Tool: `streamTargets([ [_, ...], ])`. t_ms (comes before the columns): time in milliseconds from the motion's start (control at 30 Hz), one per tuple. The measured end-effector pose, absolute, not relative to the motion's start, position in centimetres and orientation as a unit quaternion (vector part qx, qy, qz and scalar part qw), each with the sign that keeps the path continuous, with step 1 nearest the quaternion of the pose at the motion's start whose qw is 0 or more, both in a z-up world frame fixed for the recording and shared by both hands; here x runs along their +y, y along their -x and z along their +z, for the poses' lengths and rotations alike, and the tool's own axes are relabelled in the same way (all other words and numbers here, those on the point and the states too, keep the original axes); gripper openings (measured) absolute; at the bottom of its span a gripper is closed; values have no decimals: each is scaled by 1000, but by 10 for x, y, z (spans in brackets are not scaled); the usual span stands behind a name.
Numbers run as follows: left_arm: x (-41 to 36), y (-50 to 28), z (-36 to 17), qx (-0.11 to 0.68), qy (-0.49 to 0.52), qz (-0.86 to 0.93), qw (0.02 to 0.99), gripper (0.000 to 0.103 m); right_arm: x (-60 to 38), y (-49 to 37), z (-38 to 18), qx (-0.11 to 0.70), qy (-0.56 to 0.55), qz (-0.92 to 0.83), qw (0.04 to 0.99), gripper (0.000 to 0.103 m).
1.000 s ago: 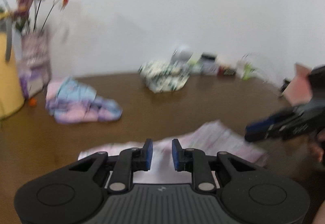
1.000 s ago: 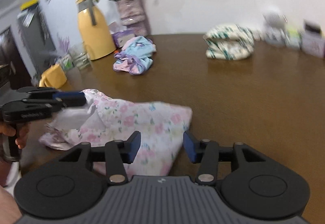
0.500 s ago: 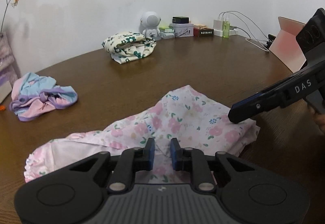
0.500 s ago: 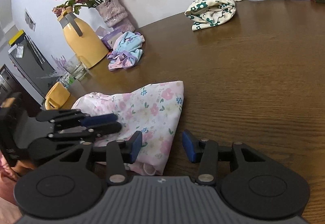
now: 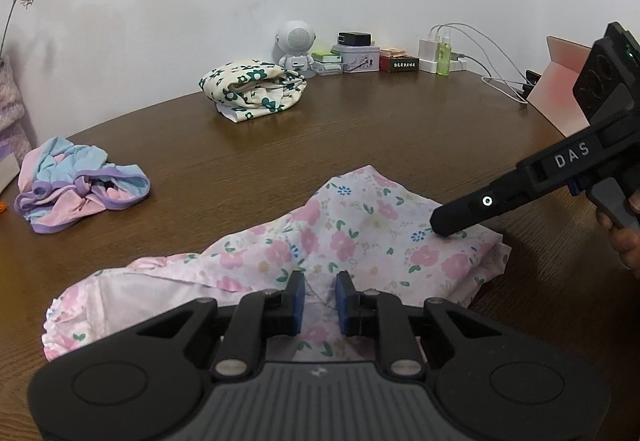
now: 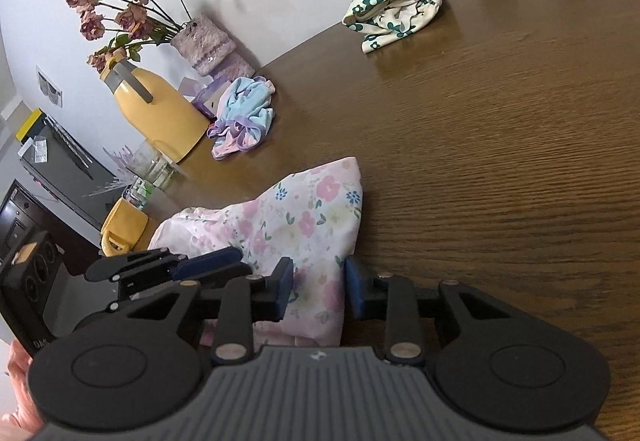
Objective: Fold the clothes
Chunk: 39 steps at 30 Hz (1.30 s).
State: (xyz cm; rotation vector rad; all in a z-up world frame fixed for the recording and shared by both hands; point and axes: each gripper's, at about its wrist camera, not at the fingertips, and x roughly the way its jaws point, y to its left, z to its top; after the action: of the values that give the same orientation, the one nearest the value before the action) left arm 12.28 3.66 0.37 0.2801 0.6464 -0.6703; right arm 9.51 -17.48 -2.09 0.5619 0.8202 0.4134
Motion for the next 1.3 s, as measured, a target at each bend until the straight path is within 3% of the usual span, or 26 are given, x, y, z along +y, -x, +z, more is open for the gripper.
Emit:
streamTargets([
  [233, 37, -121, 4, 310, -130, -322, 885, 16, -175, -104, -23, 395, -287, 196, 851, 28],
  [300, 37, -121, 4, 311, -128, -321, 885, 16, -174, -104, -24, 396, -283, 193, 852, 23],
  [367, 36, -122, 4, 312, -126, -320, 886, 16, -175, -104, -26, 398, -285, 192, 850, 11],
  [467, 36, -122, 4, 313, -123, -318, 886, 16, -176, -103, -26, 395, -284, 198, 851, 5],
  [767, 21, -117, 21, 291, -110, -320, 895, 22, -197, -99, -3, 370, -225, 199, 879, 3],
  [1133, -55, -144, 20, 291, -216, -346, 865, 21, -239, -99, 31, 355, -124, 180, 909, 3],
  [1300, -76, -158, 12, 307, -217, -352, 857, 18, -239, -99, 47, 333, -95, 196, 917, 3],
])
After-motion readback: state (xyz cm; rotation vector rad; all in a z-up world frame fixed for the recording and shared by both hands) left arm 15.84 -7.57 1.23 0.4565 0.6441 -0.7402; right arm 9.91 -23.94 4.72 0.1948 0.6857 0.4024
